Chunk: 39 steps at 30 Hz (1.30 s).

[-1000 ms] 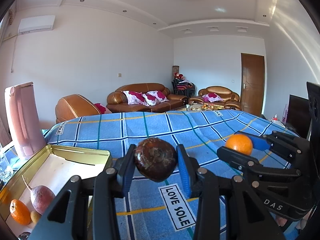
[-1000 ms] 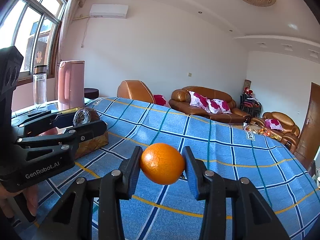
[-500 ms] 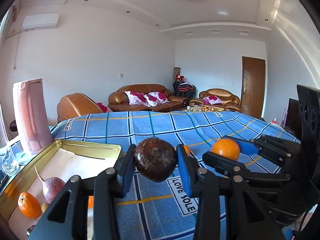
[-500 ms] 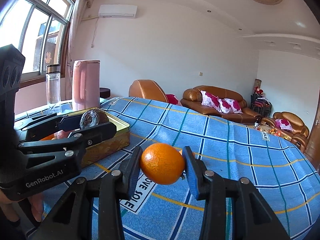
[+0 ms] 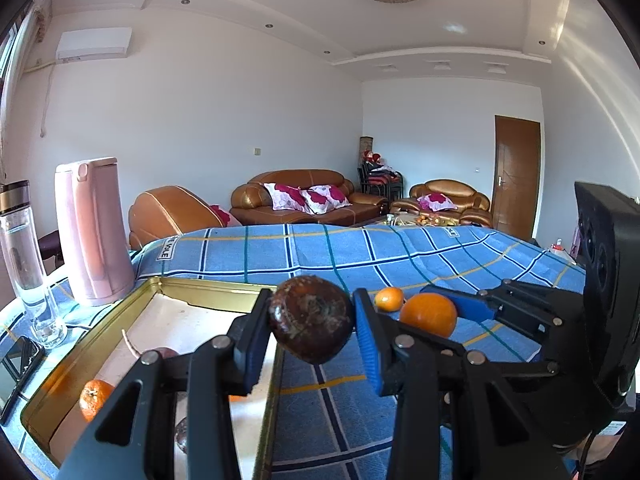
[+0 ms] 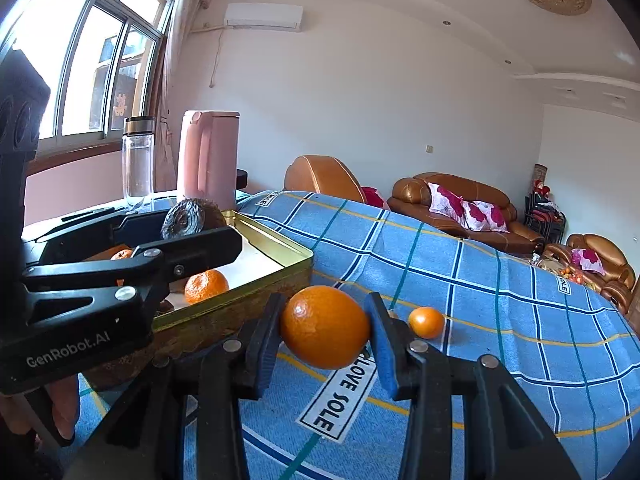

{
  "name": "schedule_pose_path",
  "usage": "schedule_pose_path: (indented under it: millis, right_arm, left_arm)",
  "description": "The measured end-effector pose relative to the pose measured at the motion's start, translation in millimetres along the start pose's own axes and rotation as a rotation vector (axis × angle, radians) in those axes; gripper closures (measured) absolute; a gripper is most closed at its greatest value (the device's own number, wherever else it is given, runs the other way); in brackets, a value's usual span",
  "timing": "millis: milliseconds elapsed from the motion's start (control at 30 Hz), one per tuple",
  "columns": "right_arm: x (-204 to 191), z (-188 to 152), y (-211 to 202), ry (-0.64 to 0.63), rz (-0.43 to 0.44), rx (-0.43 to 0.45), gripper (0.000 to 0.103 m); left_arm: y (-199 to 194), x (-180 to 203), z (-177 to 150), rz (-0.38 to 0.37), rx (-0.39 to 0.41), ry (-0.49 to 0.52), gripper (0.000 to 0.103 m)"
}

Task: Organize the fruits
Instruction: 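Lower the orange into the tin and open the right tool, then grasp another orange on the table with the right tool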

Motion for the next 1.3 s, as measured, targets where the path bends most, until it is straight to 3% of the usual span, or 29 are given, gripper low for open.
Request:
schedule_pose_path:
  millis: [700,1033,1167,1300]
  right_arm:
    - [-73.2,16.4,19.9,-0.072,0.139,-0.018,0.06]
    - [-105.6,25.2,28.1,-0.113,0.185,-0.016,0.06]
    - [-99.9,23.0,31.1,-0.118,0.145,-0.036,0.06]
    - [-46.8,24.8,22.3,-0.012,0.08,-0.067,0.06]
  left_arm:
    - [-27.5,-89.3,-13.8,0.146,-0.045,-0.081,0.062]
    - [-27.6,-117.3,-26.0,0.183,-0.086,-0.109,0.062]
    - [-28.3,-125.7,-32.2,0.185,-0.097,-0.125,0.062]
    - [-28.7,-129.0,-36.6,0.184,-0.1,-0.135,0.062]
Point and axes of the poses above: each gripper's, at about its wrist camera, not at the fingertips, and y roughly the way its jaws point, x to its right, z to its top, the point moved 3 cm from there along y, roughly the way its jaws point, and after that the axes turned 5 degrees about y, right-handed, at the moved point
